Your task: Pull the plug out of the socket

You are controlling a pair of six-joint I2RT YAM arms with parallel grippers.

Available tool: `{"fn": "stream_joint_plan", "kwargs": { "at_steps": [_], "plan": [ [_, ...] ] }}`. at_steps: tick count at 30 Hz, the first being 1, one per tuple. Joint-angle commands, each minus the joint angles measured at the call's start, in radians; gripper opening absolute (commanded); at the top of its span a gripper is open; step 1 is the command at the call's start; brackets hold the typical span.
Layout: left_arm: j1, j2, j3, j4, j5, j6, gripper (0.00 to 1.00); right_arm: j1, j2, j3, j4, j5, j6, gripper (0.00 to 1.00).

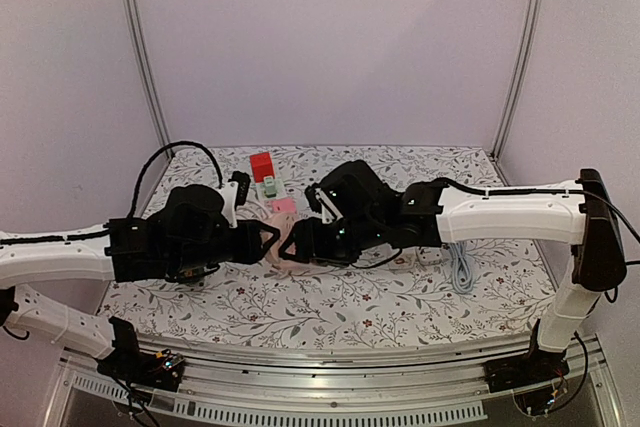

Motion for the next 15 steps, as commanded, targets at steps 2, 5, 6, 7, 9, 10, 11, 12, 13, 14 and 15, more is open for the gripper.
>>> {"fn": "stream_joint_plan", "kwargs": {
  "at_steps": [2, 5, 6, 7, 9, 10, 11, 12, 13, 14, 15],
  "plan": [
    [-0.050, 0.013, 0.045, -0.090, -0.023, 0.062, 0.00, -0.035, 0.007, 0.026, -0.077, 0.179, 0.045, 0.25],
    [-0.052, 0.018, 0.053, -0.106, -0.040, 0.064, 0.00, -0.034, 0.000, 0.024, -0.080, 0.190, 0.044, 0.25],
    [-0.052, 0.019, 0.056, -0.113, -0.048, 0.061, 0.00, -0.035, -0.003, 0.023, -0.080, 0.191, 0.043, 0.26],
    [-0.052, 0.022, 0.060, -0.124, -0.055, 0.055, 0.00, -0.034, -0.003, 0.023, -0.078, 0.191, 0.041, 0.26],
    [-0.052, 0.027, 0.066, -0.140, -0.059, 0.048, 0.00, -0.036, -0.009, 0.018, -0.065, 0.183, 0.034, 0.26],
    [-0.052, 0.027, 0.066, -0.140, -0.056, 0.043, 0.00, -0.036, -0.012, 0.014, -0.055, 0.178, 0.029, 0.26],
    [-0.052, 0.024, 0.064, -0.137, -0.052, 0.039, 0.00, -0.037, -0.015, 0.008, -0.039, 0.172, 0.026, 0.26],
    [-0.050, 0.021, 0.060, -0.131, -0.048, 0.034, 0.00, -0.036, -0.021, 0.000, -0.030, 0.169, 0.021, 0.26],
    [-0.049, 0.016, 0.057, -0.125, -0.043, 0.030, 0.00, -0.036, -0.028, -0.007, -0.022, 0.167, 0.018, 0.26],
    [-0.045, 0.009, 0.052, -0.120, -0.036, 0.022, 0.00, -0.038, -0.033, -0.013, -0.015, 0.164, 0.013, 0.26],
    [-0.041, 0.002, 0.047, -0.113, -0.029, 0.017, 0.00, -0.038, -0.042, -0.022, -0.005, 0.161, 0.006, 0.26]
  ]
}}
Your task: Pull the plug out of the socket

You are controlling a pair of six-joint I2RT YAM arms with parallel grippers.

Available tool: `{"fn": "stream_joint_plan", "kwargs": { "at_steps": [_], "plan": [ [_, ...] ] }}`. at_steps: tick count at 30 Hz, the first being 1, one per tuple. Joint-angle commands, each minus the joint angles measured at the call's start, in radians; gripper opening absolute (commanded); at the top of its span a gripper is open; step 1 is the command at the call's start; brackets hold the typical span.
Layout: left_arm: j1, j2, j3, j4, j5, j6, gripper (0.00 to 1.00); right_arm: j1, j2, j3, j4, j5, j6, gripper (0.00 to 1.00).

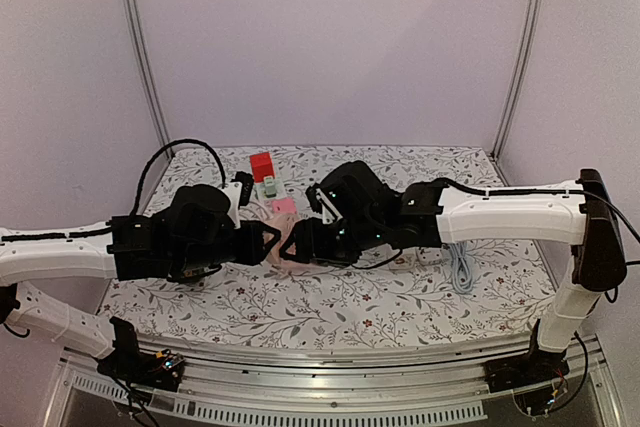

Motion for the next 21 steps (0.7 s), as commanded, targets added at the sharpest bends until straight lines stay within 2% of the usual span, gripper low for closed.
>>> {"fn": "stream_joint_plan", "kwargs": {
  "at_steps": [1, 7, 10, 13, 18, 21],
  "plan": [
    [-0.011, -0.040, 0.001, -0.050, 0.035, -0.002, 0.00, -0.042, -0.048, -0.037, 0.026, 0.138, -0.018, 0.26],
    [0.034, -0.099, -0.043, -0.007, 0.119, -0.022, 0.00, -0.079, -0.111, -0.109, 0.077, 0.104, -0.045, 0.26],
    [0.055, -0.122, -0.068, 0.022, 0.167, -0.028, 0.00, -0.110, -0.137, -0.163, 0.139, 0.020, -0.044, 0.26],
    [0.067, -0.140, -0.086, 0.039, 0.188, -0.039, 0.00, -0.127, -0.173, -0.202, 0.169, 0.001, -0.053, 0.26],
    [0.087, -0.150, -0.096, 0.033, 0.192, -0.064, 0.00, -0.147, -0.236, -0.243, 0.159, 0.039, -0.070, 0.26],
    [0.153, -0.141, -0.091, -0.017, 0.232, -0.107, 0.00, -0.157, -0.249, -0.243, 0.064, 0.123, -0.077, 0.26]
  ]
}}
